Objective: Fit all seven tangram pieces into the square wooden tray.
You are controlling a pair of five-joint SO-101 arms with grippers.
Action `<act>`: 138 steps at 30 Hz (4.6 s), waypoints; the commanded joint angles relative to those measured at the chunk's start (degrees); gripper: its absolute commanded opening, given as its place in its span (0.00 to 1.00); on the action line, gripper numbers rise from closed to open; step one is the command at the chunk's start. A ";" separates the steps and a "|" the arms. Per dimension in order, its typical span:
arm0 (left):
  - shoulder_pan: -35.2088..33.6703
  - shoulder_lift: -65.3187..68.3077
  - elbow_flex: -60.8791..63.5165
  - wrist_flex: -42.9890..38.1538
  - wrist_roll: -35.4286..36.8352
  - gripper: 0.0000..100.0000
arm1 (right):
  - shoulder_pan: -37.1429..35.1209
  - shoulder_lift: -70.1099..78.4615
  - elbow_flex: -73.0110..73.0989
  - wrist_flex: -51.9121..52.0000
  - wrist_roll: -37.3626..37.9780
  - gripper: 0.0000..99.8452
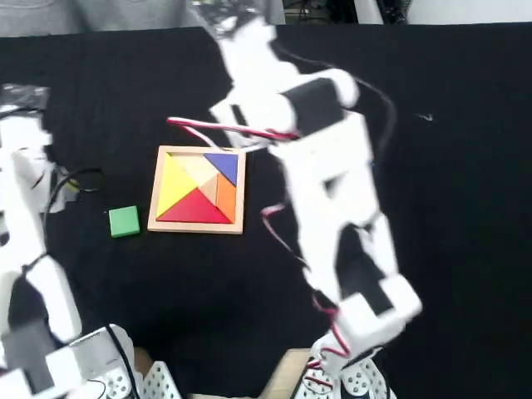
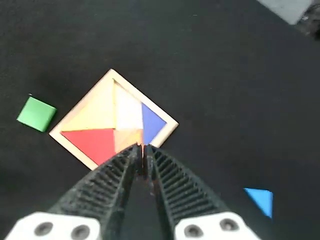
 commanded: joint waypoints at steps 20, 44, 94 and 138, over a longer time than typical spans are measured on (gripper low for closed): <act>13.49 12.04 9.10 -10.99 15.56 0.28 | 19.96 -42.42 87.25 -37.89 2.46 0.01; 10.59 14.15 16.84 -21.36 22.95 0.27 | 16.26 -42.86 97.45 -44.92 2.46 0.01; 11.56 26.73 0.84 -11.08 17.76 0.30 | 16.26 -42.95 98.86 -45.71 2.81 0.01; 21.67 17.14 3.38 -4.92 23.30 0.09 | 16.26 -43.21 100.00 -47.38 2.90 0.01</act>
